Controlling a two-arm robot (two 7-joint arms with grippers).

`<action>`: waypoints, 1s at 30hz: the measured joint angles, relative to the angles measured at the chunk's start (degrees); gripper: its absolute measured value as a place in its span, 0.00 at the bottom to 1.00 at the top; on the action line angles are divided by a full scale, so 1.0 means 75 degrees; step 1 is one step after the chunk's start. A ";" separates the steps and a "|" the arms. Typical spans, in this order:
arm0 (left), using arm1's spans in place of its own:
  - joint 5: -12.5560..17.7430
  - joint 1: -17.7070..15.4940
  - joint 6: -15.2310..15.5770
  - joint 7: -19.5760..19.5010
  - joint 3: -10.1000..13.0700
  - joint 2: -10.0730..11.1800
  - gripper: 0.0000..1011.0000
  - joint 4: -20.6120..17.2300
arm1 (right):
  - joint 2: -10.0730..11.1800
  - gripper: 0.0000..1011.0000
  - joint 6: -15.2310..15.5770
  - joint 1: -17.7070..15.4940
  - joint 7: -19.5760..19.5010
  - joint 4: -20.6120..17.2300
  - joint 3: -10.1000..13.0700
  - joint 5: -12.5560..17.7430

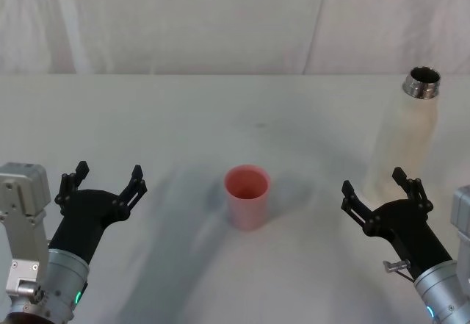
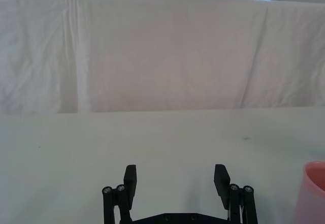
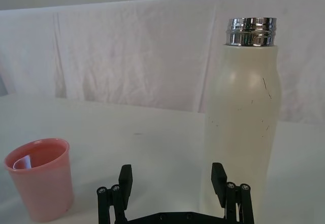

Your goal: Grasp the thermos with one hand and pour water into the cup lid.

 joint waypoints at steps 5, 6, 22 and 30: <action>-0.0001 0.0000 0.0000 0.0000 0.0000 0.0000 0.99 0.0000 | 0.0000 0.99 0.0003 0.0000 -0.0003 -0.0003 0.0003 0.0000; 0.0000 0.0000 -0.0001 0.0000 0.0000 -0.0001 0.99 0.0000 | 0.0000 0.99 0.0004 -0.0001 -0.0003 -0.0003 0.0003 0.0000; 0.0000 0.0000 0.0000 0.0000 0.0000 0.0000 0.99 0.0000 | 0.0000 0.99 0.0006 -0.0001 -0.0007 -0.0006 0.0003 0.0000; -0.0001 0.0000 0.0000 0.0000 0.0000 0.0000 0.99 0.0000 | 0.0001 0.99 0.0006 0.0000 -0.0007 -0.0006 0.0003 0.0000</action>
